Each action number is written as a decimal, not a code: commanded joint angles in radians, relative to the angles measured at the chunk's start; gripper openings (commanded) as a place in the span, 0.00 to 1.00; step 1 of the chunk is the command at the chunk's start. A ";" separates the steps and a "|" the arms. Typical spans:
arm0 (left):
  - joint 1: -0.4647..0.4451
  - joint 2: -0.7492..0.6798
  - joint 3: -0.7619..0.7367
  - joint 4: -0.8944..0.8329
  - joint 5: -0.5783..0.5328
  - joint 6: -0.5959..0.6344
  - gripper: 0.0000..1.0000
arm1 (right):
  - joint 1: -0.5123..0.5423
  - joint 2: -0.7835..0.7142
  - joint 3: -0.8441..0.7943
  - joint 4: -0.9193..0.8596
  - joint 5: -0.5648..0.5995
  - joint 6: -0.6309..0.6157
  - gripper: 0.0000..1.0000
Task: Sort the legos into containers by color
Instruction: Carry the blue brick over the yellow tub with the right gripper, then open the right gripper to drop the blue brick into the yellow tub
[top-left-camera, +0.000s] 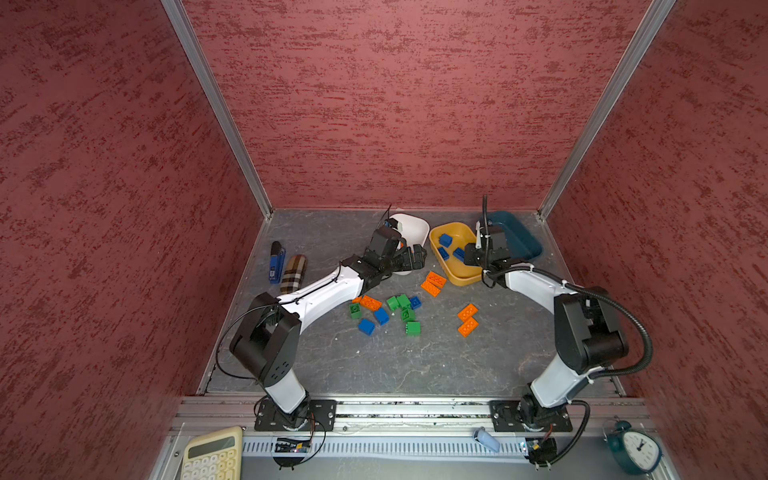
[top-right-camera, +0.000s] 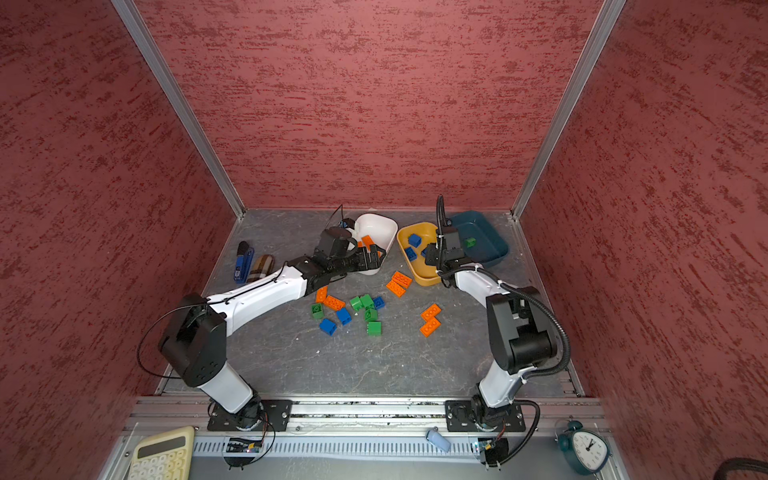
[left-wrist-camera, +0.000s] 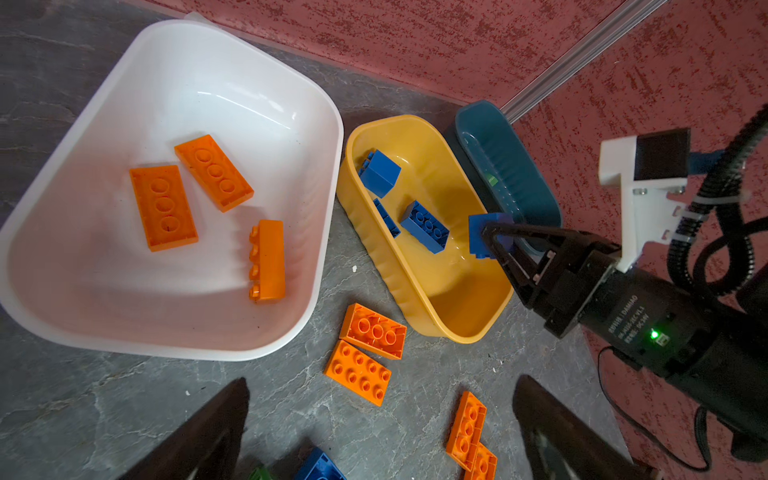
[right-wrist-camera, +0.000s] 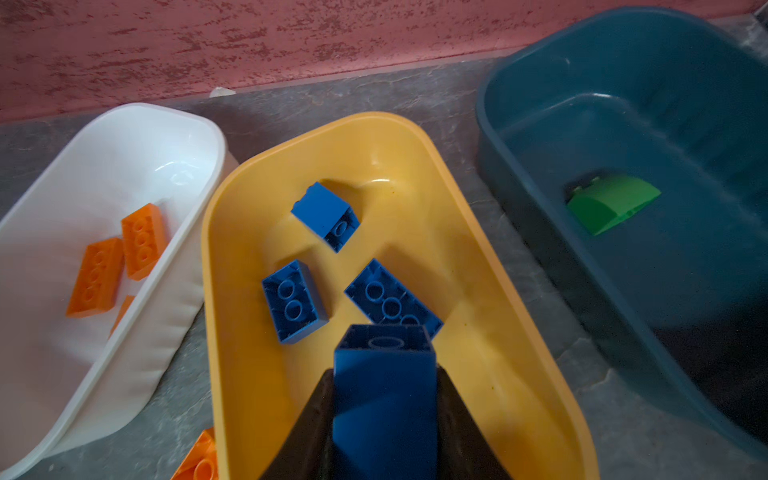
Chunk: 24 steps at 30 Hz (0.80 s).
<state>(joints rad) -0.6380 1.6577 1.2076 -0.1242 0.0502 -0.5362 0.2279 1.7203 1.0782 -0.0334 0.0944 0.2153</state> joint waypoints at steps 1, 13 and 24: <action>-0.005 0.012 0.019 -0.021 -0.018 0.022 0.99 | -0.002 0.038 0.062 -0.046 0.049 -0.052 0.31; -0.004 0.013 0.026 -0.033 -0.061 0.022 0.99 | -0.001 0.085 0.126 -0.120 -0.014 -0.057 0.55; 0.000 0.008 0.017 -0.023 -0.081 0.000 0.99 | 0.005 0.015 0.074 -0.096 -0.104 0.001 0.67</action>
<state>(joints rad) -0.6380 1.6650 1.2079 -0.1528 -0.0116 -0.5274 0.2276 1.7874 1.1667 -0.1459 0.0414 0.1959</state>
